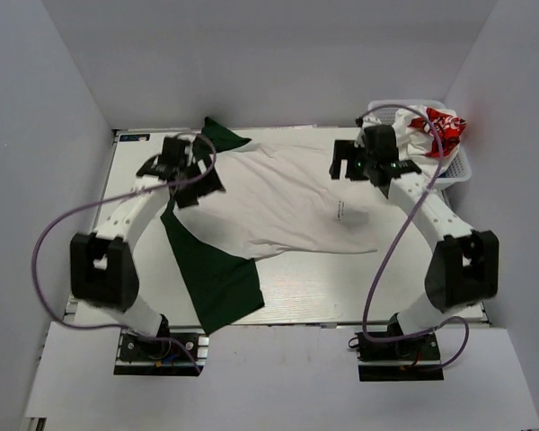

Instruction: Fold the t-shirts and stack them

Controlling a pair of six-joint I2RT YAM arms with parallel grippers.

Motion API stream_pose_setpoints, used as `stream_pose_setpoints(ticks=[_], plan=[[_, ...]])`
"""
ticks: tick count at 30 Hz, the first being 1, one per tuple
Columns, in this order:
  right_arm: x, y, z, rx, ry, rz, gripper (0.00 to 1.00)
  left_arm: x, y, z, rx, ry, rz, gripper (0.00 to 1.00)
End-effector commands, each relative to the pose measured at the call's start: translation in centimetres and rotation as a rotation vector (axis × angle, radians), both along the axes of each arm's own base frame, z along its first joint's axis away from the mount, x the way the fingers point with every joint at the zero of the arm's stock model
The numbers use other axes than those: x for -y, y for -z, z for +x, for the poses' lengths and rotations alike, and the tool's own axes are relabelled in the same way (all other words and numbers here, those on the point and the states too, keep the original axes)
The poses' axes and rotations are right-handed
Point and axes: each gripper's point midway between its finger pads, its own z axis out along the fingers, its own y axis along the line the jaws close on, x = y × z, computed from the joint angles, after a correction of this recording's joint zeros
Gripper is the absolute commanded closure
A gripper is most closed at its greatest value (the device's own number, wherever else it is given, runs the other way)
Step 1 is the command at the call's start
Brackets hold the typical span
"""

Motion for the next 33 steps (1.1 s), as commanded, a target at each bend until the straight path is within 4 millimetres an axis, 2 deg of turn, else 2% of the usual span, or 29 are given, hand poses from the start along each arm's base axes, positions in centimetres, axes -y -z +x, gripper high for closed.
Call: stream_pose_setpoints(ticks=[1,3,4,5,6,7,8,9,12,13,15,19,22,26,29,33], plan=[[2.4,5.1,-4.1,-0.104,0.143,0.022,0.10,0.3,3.9,-10.9,-0.256,-0.031,-0.083,0.00],[2.7,2.7,-5.1,-0.025,0.160,0.065,0.10,0.4,4.0,-14.8,-0.312,-0.034,-0.116,0.00],[3.2,4.4,-6.3,-0.059,0.179,0.052,0.10,0.3,5.2,-17.3,-0.359,-0.022,-0.115,0.00],[3.6,3.1,-6.8,-0.026,0.191,0.069,0.10,0.8,3.9,-18.7,-0.330,0.000,-0.168,0.00],[3.6,3.2,-7.3,-0.028,0.196,0.067,0.10,1.0,5.1,-21.1,-0.387,0.020,-0.182,0.00],[3.9,3.8,-7.8,-0.043,0.209,0.072,0.10,1.8,5.1,-22.7,-0.418,0.070,-0.229,0.00],[3.9,4.0,-8.5,-0.040,0.207,0.076,0.10,1.8,5.5,-24.1,-0.457,0.076,-0.242,0.00],[3.6,4.0,-8.2,-0.014,0.182,0.097,0.10,1.4,7.0,-27.0,-0.553,0.085,-0.221,0.00],[3.6,4.9,-8.7,-0.027,0.172,0.093,0.10,0.5,9.5,-31.7,-0.717,0.081,-0.181,0.00],[3.5,5.1,-8.6,-0.032,0.171,0.094,0.10,0.5,9.6,-32.6,-0.747,0.091,-0.184,0.00],[3.5,5.6,-8.8,-0.057,0.170,0.086,0.10,0.6,9.5,-33.0,-0.749,0.104,-0.179,0.00],[3.7,6.3,-8.7,-0.076,0.185,0.073,0.10,1.1,9.1,-33.8,-0.774,0.122,-0.192,0.07],[3.8,6.2,-8.5,-0.073,0.190,0.073,0.10,0.7,10.6,-36.3,-0.863,0.119,-0.159,0.11],[4.3,6.4,-8.6,-0.070,0.209,0.064,0.10,0.4,12.3,-37.5,-0.915,0.129,-0.115,0.14],[4.4,6.3,-8.6,-0.073,0.215,0.064,0.10,-0.3,12.9,-36.9,-0.906,0.109,-0.044,0.16],[4.5,6.9,-8.9,-0.092,0.228,0.066,0.10,0.9,13.7,-35.1,-0.874,0.135,-0.047,0.27]])
